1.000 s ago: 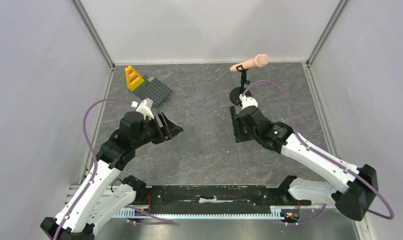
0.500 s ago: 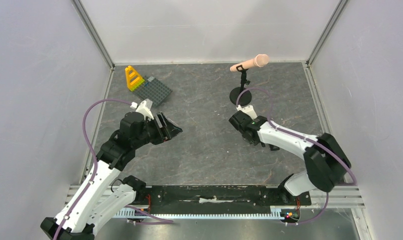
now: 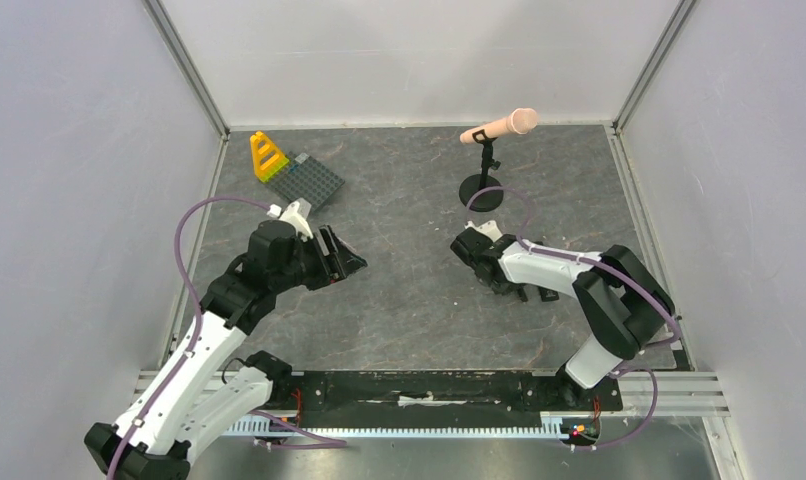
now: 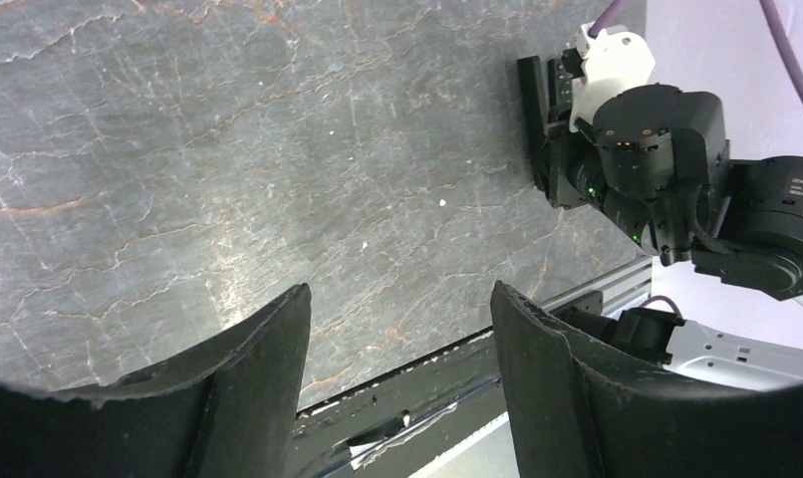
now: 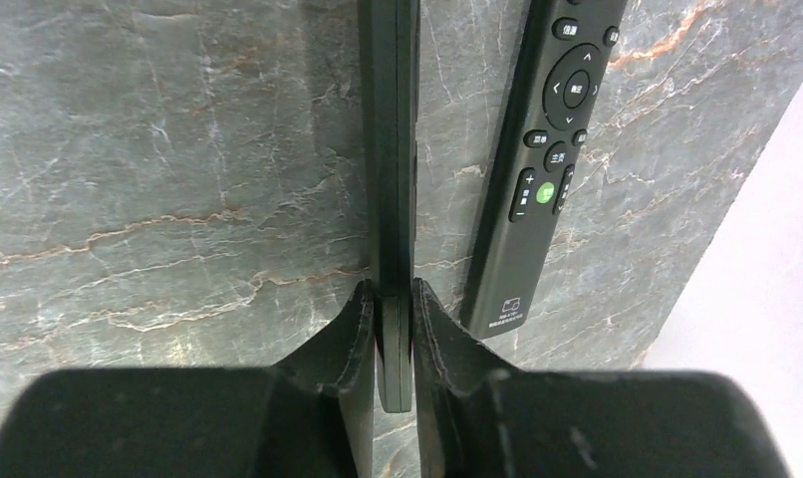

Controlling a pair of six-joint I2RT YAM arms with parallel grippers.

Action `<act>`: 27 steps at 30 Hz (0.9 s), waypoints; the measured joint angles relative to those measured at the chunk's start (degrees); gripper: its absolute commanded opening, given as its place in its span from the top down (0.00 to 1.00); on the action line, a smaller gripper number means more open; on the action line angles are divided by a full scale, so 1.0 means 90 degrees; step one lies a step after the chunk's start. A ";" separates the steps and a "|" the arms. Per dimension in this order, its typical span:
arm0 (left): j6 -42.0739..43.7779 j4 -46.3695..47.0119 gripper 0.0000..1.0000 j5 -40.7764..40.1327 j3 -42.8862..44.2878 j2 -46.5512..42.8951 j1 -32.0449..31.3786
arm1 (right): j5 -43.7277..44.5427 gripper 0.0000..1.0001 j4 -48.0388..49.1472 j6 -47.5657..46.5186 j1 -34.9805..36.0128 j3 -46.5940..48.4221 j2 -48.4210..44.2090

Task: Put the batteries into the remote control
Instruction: Place the remote control at the center of the board, then reset both arms

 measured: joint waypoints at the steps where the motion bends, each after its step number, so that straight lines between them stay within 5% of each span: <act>1: 0.0000 -0.0039 0.29 0.0000 0.0002 0.0058 0.0000 | -0.0078 0.81 0.0022 -0.0036 0.0000 0.0000 0.0053; 5: 0.0002 -0.0204 0.29 -0.0002 0.0036 0.0219 0.0000 | -0.0170 0.73 0.0041 -0.0148 0.0007 0.0000 0.0087; 11: 0.0002 -0.0561 0.28 -0.0010 0.0338 0.0357 0.0000 | -0.0636 0.47 0.0092 -0.0270 -0.0005 0.0000 -0.0002; 17: 0.0010 -0.1294 0.24 -0.0318 0.0828 0.0476 0.0000 | -0.1583 0.43 0.0219 -0.0282 -0.0046 -0.0002 -0.0770; 27: 0.0168 -0.1724 0.21 -0.0838 0.1076 -0.0678 0.0000 | -0.2101 0.29 0.0058 -0.0129 -0.0372 -0.0104 -0.3713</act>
